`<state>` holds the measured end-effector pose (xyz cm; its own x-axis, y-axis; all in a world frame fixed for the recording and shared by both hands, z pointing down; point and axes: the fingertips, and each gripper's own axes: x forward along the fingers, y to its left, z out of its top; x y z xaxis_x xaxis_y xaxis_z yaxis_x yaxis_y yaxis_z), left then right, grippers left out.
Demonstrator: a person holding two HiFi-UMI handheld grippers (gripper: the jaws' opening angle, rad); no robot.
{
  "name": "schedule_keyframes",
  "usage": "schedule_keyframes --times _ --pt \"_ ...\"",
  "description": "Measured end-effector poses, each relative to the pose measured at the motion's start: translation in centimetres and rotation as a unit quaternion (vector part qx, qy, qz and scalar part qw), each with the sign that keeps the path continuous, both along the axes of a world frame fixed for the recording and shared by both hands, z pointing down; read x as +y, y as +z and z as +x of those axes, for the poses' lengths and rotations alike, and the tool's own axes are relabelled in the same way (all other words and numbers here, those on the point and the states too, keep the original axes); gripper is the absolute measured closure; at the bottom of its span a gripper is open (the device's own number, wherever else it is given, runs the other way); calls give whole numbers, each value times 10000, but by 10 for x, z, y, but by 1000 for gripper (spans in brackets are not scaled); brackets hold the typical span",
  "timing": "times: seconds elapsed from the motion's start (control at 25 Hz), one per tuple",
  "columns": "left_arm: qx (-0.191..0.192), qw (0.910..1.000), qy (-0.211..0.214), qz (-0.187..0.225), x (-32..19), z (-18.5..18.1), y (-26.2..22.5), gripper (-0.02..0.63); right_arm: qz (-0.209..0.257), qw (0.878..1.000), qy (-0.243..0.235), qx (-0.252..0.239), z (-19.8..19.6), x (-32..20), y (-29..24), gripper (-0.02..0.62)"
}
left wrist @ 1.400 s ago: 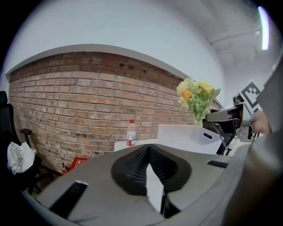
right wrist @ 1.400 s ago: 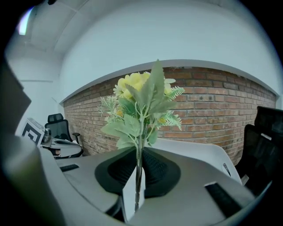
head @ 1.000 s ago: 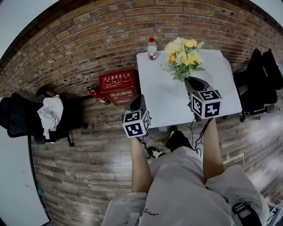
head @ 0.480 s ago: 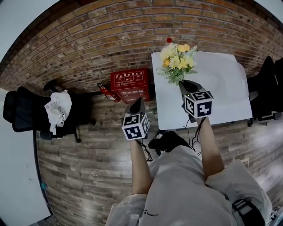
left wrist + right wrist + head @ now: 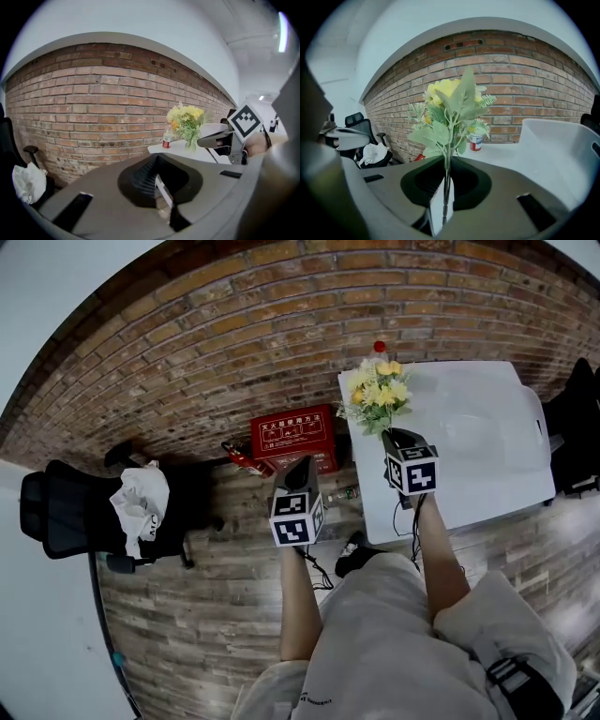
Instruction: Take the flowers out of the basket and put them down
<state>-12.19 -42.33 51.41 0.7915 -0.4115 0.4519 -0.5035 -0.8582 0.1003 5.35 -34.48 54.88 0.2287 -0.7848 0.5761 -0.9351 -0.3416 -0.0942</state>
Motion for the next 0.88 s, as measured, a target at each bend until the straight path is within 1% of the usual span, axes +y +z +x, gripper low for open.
schedule_keyframes --times 0.12,0.28,0.48,0.56,0.72,0.8,0.88 --pt "-170 9998 68 -37 -22 -4 3 581 -106 9998 135 -143 -1 -14 13 529" --pt "-199 9995 232 -114 -38 2 6 581 -227 9992 281 -198 -1 -17 26 529" --pt "-173 9962 832 -205 -21 27 15 581 -315 9972 619 -279 17 -2 38 529" --pt "-205 9943 1006 -276 -15 35 22 581 -314 9955 823 -344 22 6 43 529" --pt "-113 9921 1183 -411 2 67 34 581 -325 9877 1362 -703 35 26 66 529" --pt "-104 9922 1168 -433 7 82 37 581 -429 9844 1501 -814 33 32 81 529" --pt "-105 9922 1177 -384 11 94 35 581 -557 9829 1530 -866 25 37 95 529"
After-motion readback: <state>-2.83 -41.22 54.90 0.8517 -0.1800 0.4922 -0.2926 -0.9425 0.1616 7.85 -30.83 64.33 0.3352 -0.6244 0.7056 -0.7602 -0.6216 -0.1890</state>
